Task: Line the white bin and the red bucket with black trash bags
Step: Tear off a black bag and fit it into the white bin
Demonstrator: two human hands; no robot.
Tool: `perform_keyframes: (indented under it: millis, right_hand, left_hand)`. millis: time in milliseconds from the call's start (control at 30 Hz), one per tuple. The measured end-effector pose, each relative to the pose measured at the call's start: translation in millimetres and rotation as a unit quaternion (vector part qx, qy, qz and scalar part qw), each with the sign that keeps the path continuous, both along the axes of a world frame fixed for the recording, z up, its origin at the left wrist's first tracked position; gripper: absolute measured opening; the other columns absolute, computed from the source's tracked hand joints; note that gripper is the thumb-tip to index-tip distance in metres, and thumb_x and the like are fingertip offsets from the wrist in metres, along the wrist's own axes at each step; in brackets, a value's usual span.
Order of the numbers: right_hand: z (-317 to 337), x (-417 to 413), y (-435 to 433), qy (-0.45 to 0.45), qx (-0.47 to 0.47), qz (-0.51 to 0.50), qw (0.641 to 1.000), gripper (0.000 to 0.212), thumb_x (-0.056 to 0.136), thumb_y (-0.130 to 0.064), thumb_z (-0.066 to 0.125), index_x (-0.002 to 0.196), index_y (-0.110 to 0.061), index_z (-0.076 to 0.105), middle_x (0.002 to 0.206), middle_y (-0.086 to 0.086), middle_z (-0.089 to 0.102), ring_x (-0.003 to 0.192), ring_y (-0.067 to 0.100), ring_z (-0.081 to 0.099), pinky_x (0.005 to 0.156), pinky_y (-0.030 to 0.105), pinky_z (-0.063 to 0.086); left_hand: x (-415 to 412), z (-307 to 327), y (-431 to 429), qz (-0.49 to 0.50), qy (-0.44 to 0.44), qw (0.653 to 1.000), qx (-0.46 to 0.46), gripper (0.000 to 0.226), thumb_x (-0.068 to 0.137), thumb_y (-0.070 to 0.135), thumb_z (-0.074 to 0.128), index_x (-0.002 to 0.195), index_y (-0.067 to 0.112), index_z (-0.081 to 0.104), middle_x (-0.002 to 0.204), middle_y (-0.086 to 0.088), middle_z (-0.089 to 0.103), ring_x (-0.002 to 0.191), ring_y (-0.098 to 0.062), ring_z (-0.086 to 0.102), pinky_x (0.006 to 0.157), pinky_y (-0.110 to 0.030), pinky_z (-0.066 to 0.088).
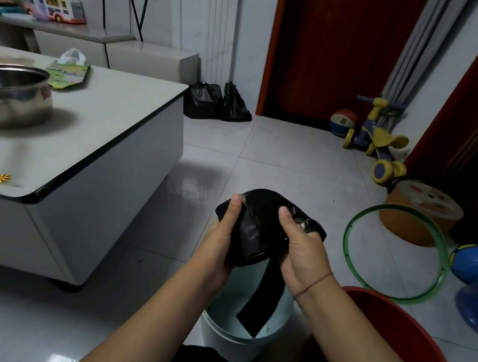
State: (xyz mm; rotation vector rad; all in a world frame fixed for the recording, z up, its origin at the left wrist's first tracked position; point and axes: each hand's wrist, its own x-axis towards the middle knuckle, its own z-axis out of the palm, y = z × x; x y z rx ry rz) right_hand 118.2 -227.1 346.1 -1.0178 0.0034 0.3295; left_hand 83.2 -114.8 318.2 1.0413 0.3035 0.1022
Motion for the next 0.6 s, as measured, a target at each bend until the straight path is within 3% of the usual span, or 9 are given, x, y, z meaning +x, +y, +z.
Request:
perform_keyframes:
  millis: [100,200,333,467,600]
  right_hand:
    - [0,-7,3,-0.081,-0.06,0.048,0.994,0.034,0.072,-0.02,0.074,0.1,-0.002,0.071,0.098,0.012,0.075,0.093,0.022,0.072,0.08,0.028,0.057]
    - [-1,-11,7,-0.134,-0.114,0.033,0.984,0.015,0.076,-0.006,0.074,0.09,-0.009,0.073,0.091,0.007,0.076,0.088,0.018,0.072,0.077,0.023,0.056]
    - [1,-4,5,-0.064,-0.088,-0.023,0.994,0.008,0.081,-0.005,0.07,0.089,-0.005,0.071,0.093,0.014,0.074,0.083,0.021,0.072,0.074,0.027,0.057]
    - [3,0,-1,0.011,-0.007,-0.028,1.0,0.012,0.088,-0.008,0.062,0.091,0.001,0.069,0.089,0.015,0.072,0.077,0.022,0.071,0.066,0.028,0.058]
    - [2,-7,3,-0.058,-0.075,0.015,0.995,0.028,0.08,-0.014,0.07,0.104,0.0,0.069,0.101,0.014,0.073,0.096,0.023,0.07,0.088,0.033,0.055]
  left_hand:
    - [1,2,-2,0.045,0.009,0.999,-0.003,0.081,0.064,0.068,0.062,0.128,0.02,0.057,0.118,-0.007,0.07,0.108,-0.025,0.067,0.098,-0.05,0.049]
    - [2,4,-4,0.072,0.012,0.997,0.008,0.079,0.062,0.067,0.063,0.125,0.021,0.058,0.116,-0.007,0.07,0.104,-0.025,0.068,0.095,-0.051,0.051]
    - [0,4,-3,0.034,0.02,0.999,0.016,0.089,0.059,0.075,0.06,0.13,0.021,0.056,0.121,-0.008,0.068,0.11,-0.027,0.065,0.099,-0.049,0.048]
    - [-2,3,0,-0.015,0.0,1.0,0.009,0.082,0.066,0.076,0.056,0.128,0.022,0.06,0.121,-0.007,0.068,0.114,-0.025,0.064,0.099,-0.045,0.049]
    - [-2,4,-2,0.017,0.006,1.0,0.001,0.082,0.063,0.071,0.062,0.126,0.018,0.061,0.118,-0.011,0.069,0.109,-0.027,0.066,0.1,-0.049,0.048]
